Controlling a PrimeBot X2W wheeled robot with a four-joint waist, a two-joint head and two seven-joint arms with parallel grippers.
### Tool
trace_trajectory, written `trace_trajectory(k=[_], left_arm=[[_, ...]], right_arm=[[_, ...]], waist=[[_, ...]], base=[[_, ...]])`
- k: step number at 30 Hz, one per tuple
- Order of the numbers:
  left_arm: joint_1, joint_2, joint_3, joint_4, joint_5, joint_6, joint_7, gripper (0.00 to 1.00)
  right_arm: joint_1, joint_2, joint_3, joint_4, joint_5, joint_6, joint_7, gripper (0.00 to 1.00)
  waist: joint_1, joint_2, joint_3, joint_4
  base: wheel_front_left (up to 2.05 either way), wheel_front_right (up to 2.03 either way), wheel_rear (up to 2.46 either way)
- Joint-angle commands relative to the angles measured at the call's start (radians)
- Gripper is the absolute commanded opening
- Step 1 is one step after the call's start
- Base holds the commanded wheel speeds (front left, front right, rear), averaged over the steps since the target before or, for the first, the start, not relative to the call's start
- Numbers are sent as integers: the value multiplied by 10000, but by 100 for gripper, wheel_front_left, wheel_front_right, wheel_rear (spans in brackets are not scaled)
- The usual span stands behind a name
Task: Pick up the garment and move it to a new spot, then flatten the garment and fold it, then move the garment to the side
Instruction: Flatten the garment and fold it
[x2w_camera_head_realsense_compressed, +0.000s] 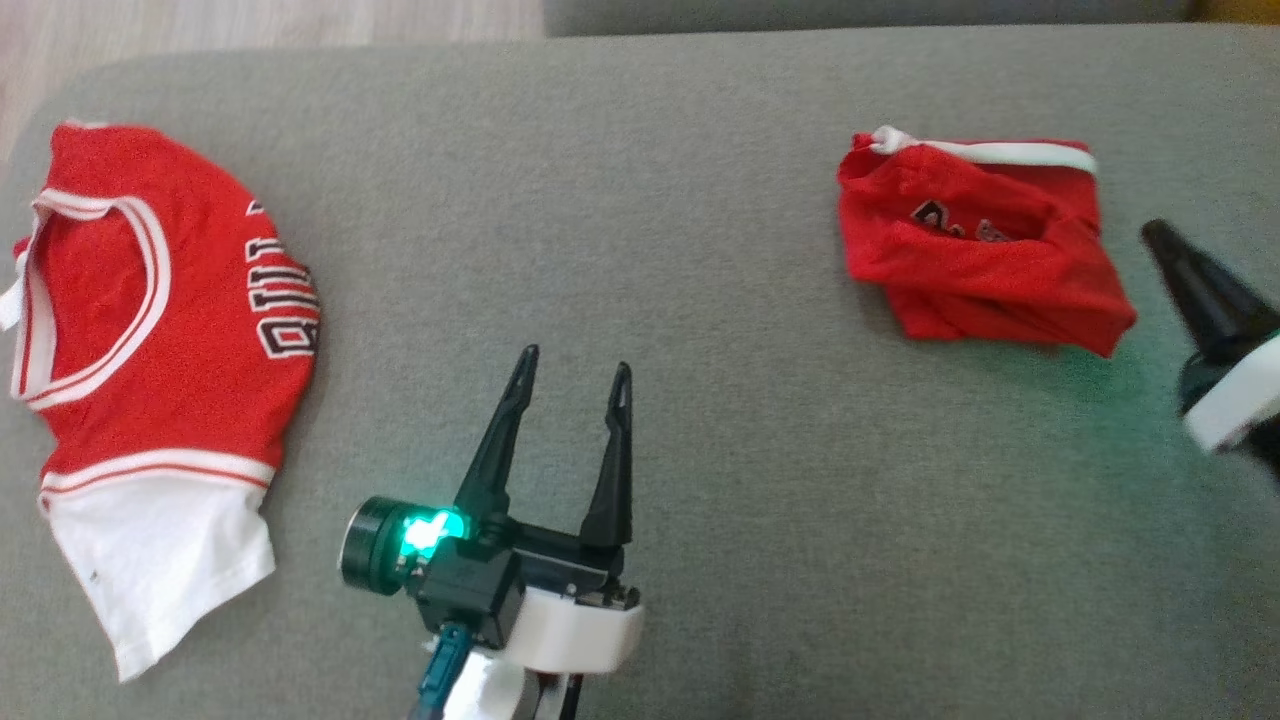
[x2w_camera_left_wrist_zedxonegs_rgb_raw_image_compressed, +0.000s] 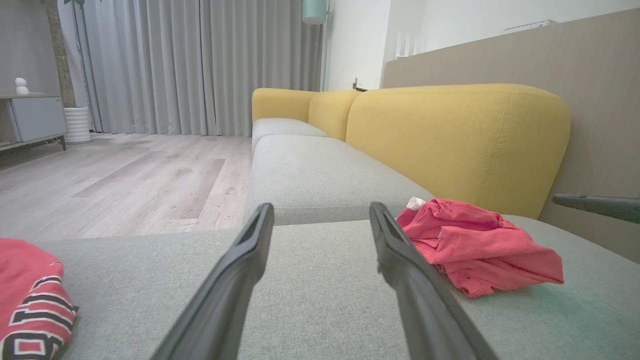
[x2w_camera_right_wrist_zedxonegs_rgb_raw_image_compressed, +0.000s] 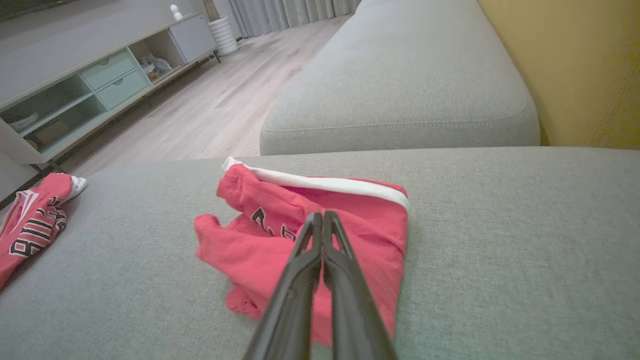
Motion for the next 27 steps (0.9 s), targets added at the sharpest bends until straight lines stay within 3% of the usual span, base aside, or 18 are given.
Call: trace_trajectory(k=[1, 4, 10, 17, 24, 27], left_arm=[[-335, 9, 164, -360, 16, -47, -49, 100], [-471, 9, 30, -368, 10, -46, -49, 100], [-1000, 9, -644, -325, -207, 15, -49, 100], [-1514, 9, -1157, -250, -420, 218, -49, 100], [-1580, 9, -1030, -64, -486, 313, -49, 100], [-1553, 9, -946, -108, -452, 321, -49, 100]], right_arm=[[-482, -619, -161, -72, 543, -9, 502, 0], [-865, -883, -160, 67, 1088, -9, 1167, 0], [-2109, -1444, -24, 381, 3468, -9, 3669, 0], [-2617, -1915, 593, 383, 4413, -9, 5692, 0], [-1828, -2507, 1493, -1378, 5355, -9, 7490, 0], [-1449, -2867, 1454, -2393, 5520, -9, 7298, 0]], waist=[[0, -1, 323, 291], [0, -1, 575, 498], [0, -1, 1430, 1124], [0, -1, 1911, 1451], [0, -1, 1580, 978], [0, -1, 1442, 734]], base=[[0, 0, 0], [0, 0, 0], [0, 0, 0], [0, 0, 0], [0, 0, 0], [0, 0, 0]])
